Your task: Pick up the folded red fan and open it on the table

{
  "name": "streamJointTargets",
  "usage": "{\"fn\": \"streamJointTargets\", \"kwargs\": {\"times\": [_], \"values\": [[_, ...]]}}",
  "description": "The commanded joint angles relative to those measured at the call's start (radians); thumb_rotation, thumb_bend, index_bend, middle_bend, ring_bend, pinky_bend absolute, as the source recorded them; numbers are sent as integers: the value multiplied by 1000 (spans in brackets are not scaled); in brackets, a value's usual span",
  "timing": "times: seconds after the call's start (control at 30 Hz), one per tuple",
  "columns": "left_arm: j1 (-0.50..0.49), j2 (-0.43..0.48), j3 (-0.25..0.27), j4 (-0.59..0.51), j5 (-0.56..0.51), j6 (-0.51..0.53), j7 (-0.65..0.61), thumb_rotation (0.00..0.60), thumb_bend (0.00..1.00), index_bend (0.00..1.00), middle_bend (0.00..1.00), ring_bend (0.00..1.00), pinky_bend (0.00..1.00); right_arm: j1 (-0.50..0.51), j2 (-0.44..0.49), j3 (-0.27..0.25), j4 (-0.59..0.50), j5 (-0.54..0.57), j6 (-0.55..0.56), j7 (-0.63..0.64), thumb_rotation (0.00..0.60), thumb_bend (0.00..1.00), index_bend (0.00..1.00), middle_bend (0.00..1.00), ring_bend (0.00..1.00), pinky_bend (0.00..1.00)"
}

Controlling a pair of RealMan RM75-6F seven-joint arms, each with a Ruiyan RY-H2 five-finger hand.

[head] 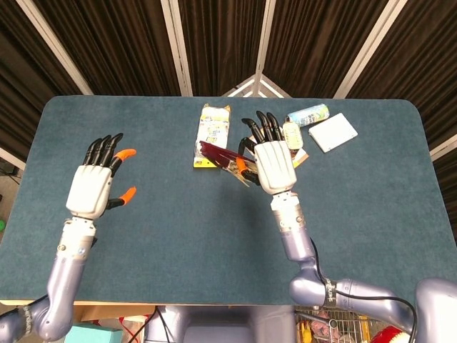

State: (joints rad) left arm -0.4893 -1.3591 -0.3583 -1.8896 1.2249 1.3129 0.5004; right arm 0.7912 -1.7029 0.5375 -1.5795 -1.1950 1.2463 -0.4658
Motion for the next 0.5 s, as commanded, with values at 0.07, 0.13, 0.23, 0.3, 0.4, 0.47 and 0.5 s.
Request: {"fn": "streamJointTargets", "kwargs": {"times": [0.07, 0.13, 0.23, 0.3, 0.4, 0.47, 0.5], "values": [[-67, -55, -42, 30, -76, -25, 53, 600, 402, 370, 56, 0, 0, 3, 9, -6, -11, 7, 8, -4, 600, 576, 761, 214, 0, 0], [-96, -78, -56, 46, -103, -32, 70, 600, 416, 380, 57, 0, 0, 3, 16, -10, -19, 11, 12, -4, 600, 576, 762, 214, 0, 0], [-132, -112, -75, 68, -148, -34, 93, 600, 428, 386, 57, 0, 0, 2, 27, -13, -32, 17, 18, -5, 600, 576, 762, 214, 0, 0], [-155, -138, -87, 80, -188, -33, 104, 600, 429, 388, 57, 0, 0, 3, 36, -13, -43, 21, 23, -8, 600, 576, 762, 214, 0, 0], [-178, -165, -95, 94, -222, -34, 116, 600, 429, 389, 56, 0, 0, 5, 47, -10, -56, 24, 27, -12, 600, 576, 762, 214, 0, 0], [-193, -184, -99, 104, -241, -33, 121, 600, 429, 390, 56, 0, 0, 8, 55, -6, -66, 28, 27, -14, 600, 576, 762, 215, 0, 0], [-204, -198, -100, 112, -250, -32, 125, 600, 429, 390, 56, 0, 0, 14, 59, 0, -74, 34, 26, -17, 600, 576, 763, 215, 0, 0]]}}
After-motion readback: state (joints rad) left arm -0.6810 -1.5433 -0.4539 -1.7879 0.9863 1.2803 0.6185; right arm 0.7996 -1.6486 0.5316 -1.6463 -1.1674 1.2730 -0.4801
